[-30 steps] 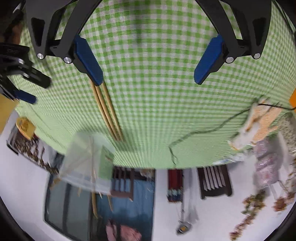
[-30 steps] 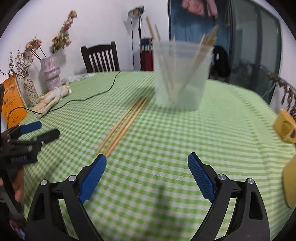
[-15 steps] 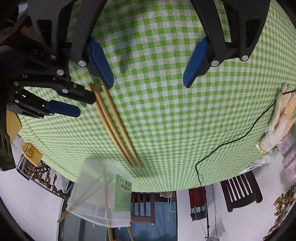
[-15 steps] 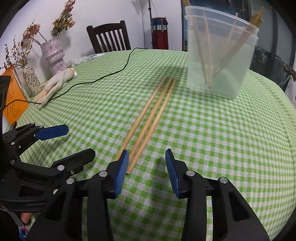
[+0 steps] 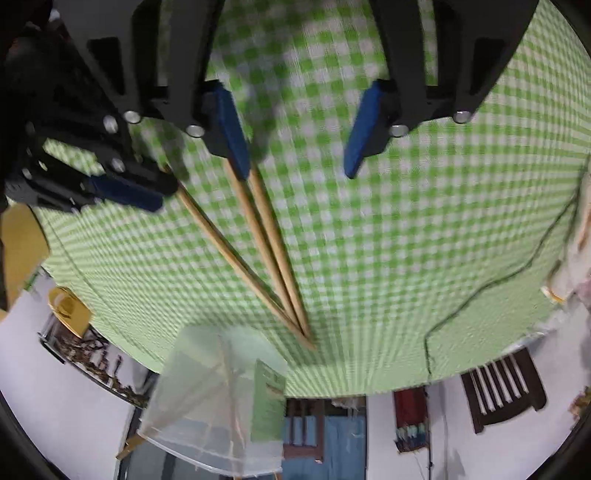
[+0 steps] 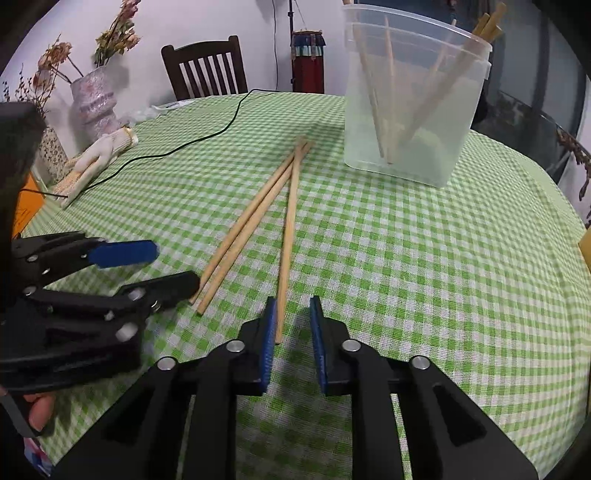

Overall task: Organize utensils
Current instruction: 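Close the left gripper on one chopstick while the right gripper grasps another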

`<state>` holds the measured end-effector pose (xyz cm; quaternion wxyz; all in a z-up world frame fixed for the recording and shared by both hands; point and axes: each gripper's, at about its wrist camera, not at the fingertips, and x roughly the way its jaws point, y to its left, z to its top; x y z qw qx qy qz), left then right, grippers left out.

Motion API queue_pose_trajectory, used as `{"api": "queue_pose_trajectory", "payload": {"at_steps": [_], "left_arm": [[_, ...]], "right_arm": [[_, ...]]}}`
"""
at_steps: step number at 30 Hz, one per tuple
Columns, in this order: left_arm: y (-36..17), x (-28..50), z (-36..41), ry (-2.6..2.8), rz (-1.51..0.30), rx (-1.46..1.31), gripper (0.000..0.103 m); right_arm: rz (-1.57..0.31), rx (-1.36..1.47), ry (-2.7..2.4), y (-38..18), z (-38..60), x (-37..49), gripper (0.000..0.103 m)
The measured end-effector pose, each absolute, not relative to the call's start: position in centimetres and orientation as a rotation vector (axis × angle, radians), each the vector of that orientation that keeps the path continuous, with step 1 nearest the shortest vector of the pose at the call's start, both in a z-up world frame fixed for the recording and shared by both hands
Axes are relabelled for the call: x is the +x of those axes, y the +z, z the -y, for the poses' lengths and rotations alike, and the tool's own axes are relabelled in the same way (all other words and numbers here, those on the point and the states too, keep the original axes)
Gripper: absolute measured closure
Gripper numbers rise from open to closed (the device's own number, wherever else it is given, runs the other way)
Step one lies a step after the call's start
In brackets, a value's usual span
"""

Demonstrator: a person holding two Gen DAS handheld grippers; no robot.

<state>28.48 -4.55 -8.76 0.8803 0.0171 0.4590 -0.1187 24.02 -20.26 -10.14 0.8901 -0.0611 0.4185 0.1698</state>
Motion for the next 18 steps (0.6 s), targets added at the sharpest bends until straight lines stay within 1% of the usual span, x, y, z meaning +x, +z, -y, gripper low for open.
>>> {"api": "queue_pose_trajectory", "payload": {"at_steps": [3,4,7,10,11,12,14,15,18], "left_arm": [[-8.7,28.9,4.7,-0.268,-0.976,0.006,0.064],[-8.7,29.0,4.8,-0.278,-0.981,-0.004,0.064],[-8.8,28.8,5.6,-0.281,-0.982,0.024,0.064],[-9.0,28.9,6.5,-0.264,-0.978,0.059,0.064],[-9.0,29.0,6.7,-0.251,-0.977,0.056,0.066],[-9.1,29.1,6.9,-0.238,-0.980,0.045,0.071],[-9.0,29.2,7.0,-0.252,-0.990,0.042,0.087],[-9.0,29.1,7.4,-0.264,-0.997,0.053,0.100],[-8.9,29.0,7.4,-0.278,-1.010,0.062,0.101]], "right_arm": [[-0.875,-0.139,0.369,-10.3,20.0,23.6,0.092],[-0.875,-0.134,0.374,-10.3,20.2,23.5,0.092],[-0.878,-0.122,0.377,-10.3,20.4,23.5,0.098],[-0.875,-0.111,0.377,-10.2,20.7,23.5,0.098],[-0.870,-0.106,0.376,-10.1,21.0,23.4,0.098],[-0.868,-0.103,0.373,-9.9,21.2,23.2,0.099],[-0.859,-0.087,0.369,-9.6,21.7,23.0,0.099],[-0.852,-0.083,0.366,-9.4,22.0,22.8,0.099],[-0.831,-0.076,0.358,-8.5,22.8,22.2,0.099]]}}
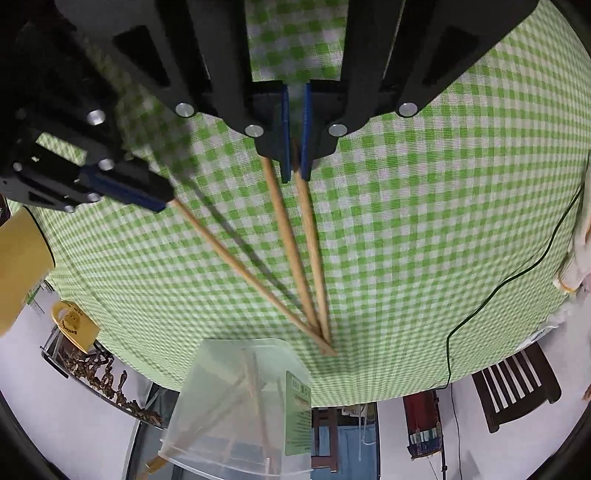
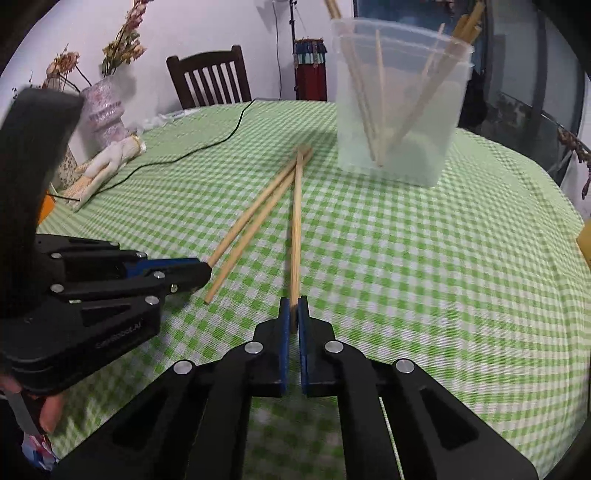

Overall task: Organize utensils
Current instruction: 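Close the left gripper on one chopstick while the right gripper grasps another, then lift both held chopsticks off the table and carry them toward the container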

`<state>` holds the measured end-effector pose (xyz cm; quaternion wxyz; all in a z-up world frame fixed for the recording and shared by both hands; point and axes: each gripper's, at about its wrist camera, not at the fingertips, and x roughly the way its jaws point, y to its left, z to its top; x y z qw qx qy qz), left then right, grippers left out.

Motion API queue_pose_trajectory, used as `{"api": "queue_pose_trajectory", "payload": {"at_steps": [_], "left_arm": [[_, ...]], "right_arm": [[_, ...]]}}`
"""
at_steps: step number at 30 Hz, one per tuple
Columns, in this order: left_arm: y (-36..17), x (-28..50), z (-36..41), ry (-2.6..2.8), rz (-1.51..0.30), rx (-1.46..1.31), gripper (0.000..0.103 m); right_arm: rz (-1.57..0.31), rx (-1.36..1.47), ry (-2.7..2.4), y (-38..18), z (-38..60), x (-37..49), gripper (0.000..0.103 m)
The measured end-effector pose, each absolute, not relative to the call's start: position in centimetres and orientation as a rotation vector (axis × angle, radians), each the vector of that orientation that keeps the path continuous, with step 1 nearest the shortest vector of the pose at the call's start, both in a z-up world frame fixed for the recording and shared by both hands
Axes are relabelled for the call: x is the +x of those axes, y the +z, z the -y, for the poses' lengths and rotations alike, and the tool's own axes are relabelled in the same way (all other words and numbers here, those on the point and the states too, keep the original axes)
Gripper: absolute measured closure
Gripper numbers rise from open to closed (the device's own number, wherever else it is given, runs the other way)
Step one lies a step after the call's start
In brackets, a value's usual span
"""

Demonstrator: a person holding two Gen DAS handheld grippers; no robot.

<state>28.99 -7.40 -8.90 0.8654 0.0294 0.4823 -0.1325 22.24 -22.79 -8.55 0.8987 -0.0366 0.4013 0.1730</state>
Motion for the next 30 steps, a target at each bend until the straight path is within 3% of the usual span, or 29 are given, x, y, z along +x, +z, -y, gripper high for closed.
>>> {"api": "queue_pose_trajectory", "payload": {"at_steps": [20,23,30], "left_arm": [[4.5,25.9,4.1,-0.270,-0.678,0.059,0.103],[3.3,25.8,4.5,-0.337,-0.742,0.055,0.103],[-5.0,24.5,6.7,-0.426,-0.957,0.096,0.102]], "right_arm": [[-0.576,-0.090,0.308,0.7,27.1,18.9,0.099],[-0.578,-0.094,0.295,0.7,27.2,19.0,0.099],[-0.606,-0.069,0.272,-0.3,28.3,18.3,0.099]]}}
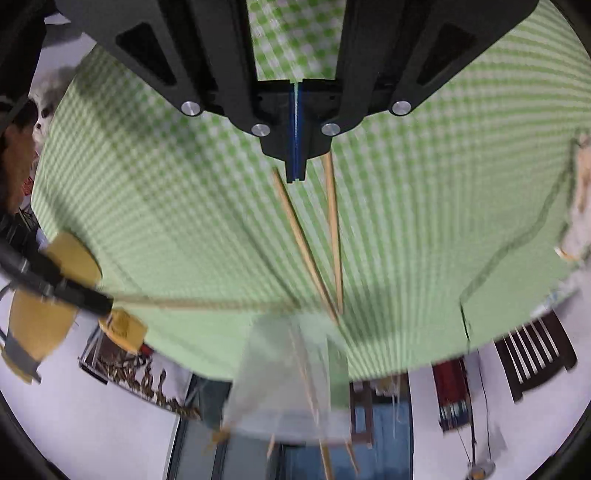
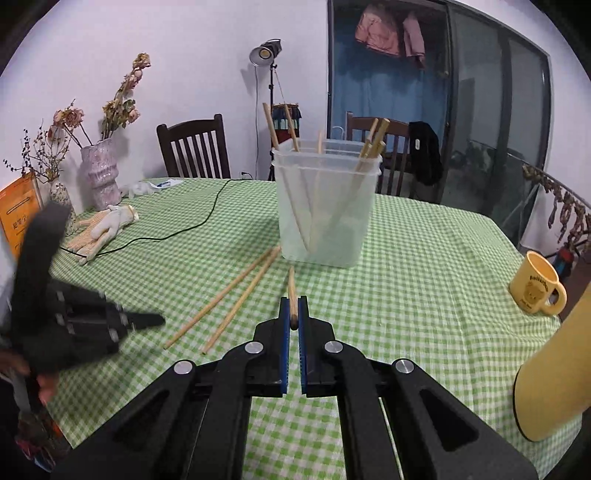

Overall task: Organize utensils
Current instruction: 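Lift both held chopsticks off the table and carry them toward the container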

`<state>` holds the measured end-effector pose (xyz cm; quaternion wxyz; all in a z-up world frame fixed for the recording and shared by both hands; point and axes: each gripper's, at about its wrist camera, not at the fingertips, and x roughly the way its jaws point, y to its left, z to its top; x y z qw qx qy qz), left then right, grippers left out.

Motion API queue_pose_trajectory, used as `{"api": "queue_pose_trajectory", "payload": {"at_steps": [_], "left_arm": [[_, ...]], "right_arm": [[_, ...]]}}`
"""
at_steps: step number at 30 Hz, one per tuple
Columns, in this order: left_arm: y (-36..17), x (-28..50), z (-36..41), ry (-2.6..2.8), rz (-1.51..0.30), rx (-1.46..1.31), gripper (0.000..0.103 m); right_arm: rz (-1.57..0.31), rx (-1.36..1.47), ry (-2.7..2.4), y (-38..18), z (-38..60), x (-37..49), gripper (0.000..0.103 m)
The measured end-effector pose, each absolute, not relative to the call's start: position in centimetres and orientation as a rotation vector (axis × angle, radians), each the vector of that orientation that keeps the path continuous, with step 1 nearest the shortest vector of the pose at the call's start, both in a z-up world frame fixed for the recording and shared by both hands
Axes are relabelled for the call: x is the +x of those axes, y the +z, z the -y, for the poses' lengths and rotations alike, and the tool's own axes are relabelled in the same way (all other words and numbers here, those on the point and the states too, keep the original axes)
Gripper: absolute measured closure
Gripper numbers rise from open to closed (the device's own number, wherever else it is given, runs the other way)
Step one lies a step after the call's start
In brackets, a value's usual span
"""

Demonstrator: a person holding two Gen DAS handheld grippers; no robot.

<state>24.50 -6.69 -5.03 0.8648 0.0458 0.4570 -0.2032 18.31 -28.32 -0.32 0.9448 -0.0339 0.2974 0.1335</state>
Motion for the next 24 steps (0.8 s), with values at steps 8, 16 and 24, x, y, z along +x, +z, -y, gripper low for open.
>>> {"api": "queue_pose_trajectory", "payload": {"at_steps": [8,16,24], "left_arm": [[-8.1,24.9,4.7,-0.411,-1.019,-0.008,0.081],[-7.7,25.4,3.4,-0.355,-1.031,-0.028,0.103],[0.2,24.5,1.4,-0.354,-0.821,-0.015,0.103]], "right_arm": [[-0.638,-0.054,0.294,-1.5,28.4,18.0,0.099],[-0.647,-0.050,0.301,-1.8,28.2,17.6,0.099],[-0.592,-0.090,0.294,0.4,28.4,16.9,0.099]]}}
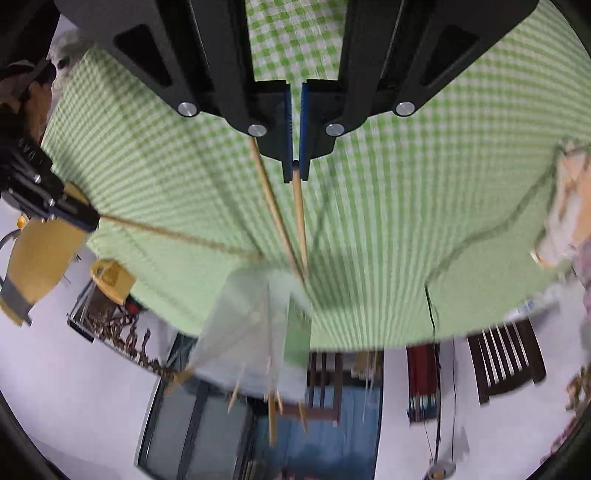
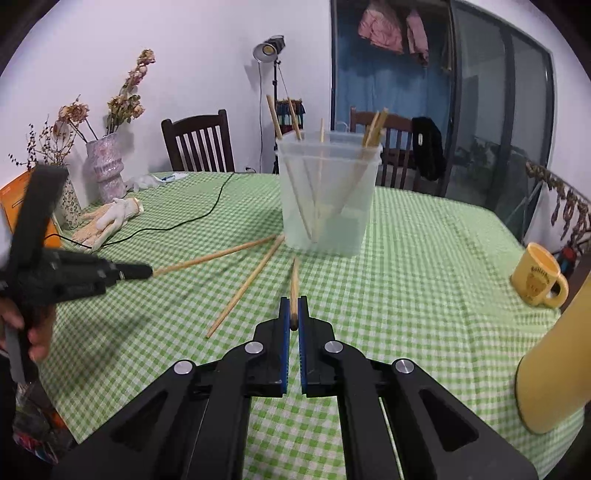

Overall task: Organize utensils
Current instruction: 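Lift both held chopsticks off the table and carry them toward the container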

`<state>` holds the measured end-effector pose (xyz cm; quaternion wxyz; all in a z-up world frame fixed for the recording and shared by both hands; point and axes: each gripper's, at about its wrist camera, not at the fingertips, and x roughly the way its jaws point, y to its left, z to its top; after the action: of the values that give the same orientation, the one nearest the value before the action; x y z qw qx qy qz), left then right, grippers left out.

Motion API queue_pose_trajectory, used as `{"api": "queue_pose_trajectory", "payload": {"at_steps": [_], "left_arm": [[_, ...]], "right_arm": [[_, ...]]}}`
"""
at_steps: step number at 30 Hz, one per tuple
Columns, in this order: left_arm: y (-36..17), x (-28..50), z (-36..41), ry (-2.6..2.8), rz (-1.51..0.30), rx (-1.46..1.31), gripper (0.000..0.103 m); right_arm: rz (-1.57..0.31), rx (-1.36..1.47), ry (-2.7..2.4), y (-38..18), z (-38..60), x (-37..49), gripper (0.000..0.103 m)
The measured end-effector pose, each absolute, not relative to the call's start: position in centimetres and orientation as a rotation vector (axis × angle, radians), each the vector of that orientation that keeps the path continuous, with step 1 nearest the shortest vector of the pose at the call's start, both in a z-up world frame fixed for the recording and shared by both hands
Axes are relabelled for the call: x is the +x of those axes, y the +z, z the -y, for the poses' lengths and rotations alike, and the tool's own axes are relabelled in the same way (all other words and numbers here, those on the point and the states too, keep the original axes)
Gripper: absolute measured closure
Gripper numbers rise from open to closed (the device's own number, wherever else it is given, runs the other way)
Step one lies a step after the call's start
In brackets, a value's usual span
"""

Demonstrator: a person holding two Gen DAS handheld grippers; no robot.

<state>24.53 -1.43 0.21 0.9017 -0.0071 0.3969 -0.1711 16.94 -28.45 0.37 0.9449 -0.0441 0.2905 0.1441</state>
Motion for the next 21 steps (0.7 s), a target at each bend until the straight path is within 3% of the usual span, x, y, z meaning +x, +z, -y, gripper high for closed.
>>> {"api": "queue_pose_trajectory", "payload": {"at_steps": [10,21], "left_arm": [[8.6,24.9,1.6,-0.348,-0.652,0.031,0.103],[14.4,26.4,3.0,-0.376,-0.582,0.081,0.103]], "right_arm": [[-0.497,-0.171,0.304,4.7,28.7,17.2,0.099],[-0.532,-0.171,0.379,7.2,28.9,20.2,0.099]]}}
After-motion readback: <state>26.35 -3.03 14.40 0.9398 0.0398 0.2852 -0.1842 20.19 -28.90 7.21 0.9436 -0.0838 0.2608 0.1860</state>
